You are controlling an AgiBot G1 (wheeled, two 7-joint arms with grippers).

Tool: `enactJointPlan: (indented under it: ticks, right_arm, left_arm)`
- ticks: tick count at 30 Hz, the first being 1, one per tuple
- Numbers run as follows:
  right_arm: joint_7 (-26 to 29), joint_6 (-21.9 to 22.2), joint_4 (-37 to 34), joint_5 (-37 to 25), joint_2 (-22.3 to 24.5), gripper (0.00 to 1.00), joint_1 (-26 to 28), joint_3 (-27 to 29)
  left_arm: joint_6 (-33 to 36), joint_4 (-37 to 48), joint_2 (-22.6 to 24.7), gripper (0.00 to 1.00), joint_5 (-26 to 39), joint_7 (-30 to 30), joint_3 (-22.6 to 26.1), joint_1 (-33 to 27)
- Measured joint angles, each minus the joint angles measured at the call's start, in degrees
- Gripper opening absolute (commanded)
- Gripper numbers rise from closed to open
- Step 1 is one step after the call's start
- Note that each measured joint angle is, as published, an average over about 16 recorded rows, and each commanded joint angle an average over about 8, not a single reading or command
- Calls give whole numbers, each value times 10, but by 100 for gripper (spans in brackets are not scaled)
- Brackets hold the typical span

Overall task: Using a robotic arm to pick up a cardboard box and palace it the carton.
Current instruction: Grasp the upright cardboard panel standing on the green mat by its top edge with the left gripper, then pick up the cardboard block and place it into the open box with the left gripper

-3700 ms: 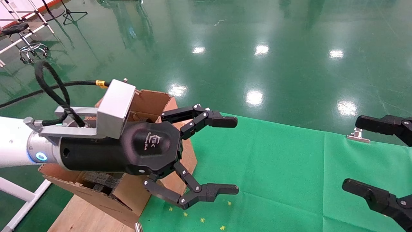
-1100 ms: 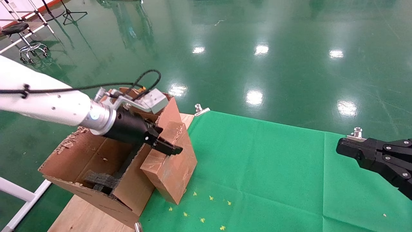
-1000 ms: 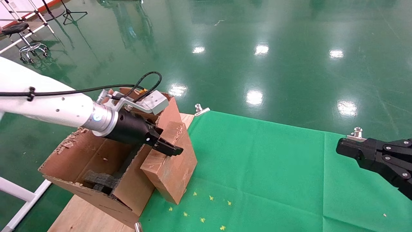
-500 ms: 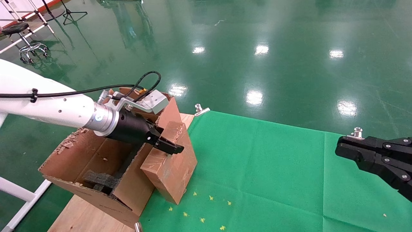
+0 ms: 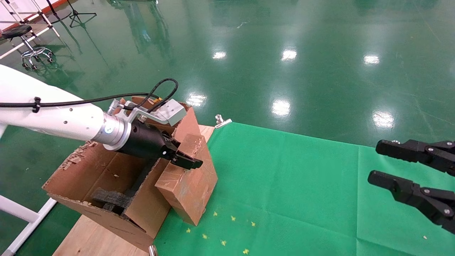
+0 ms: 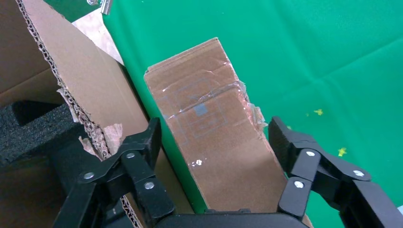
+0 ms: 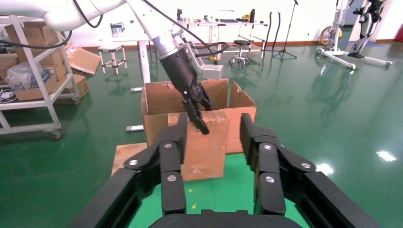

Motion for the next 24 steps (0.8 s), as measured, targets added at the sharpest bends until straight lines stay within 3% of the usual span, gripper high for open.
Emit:
enactJointPlan:
  ticks: [14,24]
  right_arm:
    - [0,0,0,0,0,100,0,0]
    - [0,0,0,0,0,100,0,0]
  left_arm:
    - [5,-5,-8,0,-18,12,-12,-14]
    - [16,-17,-36,0,-39,49,-51,-93]
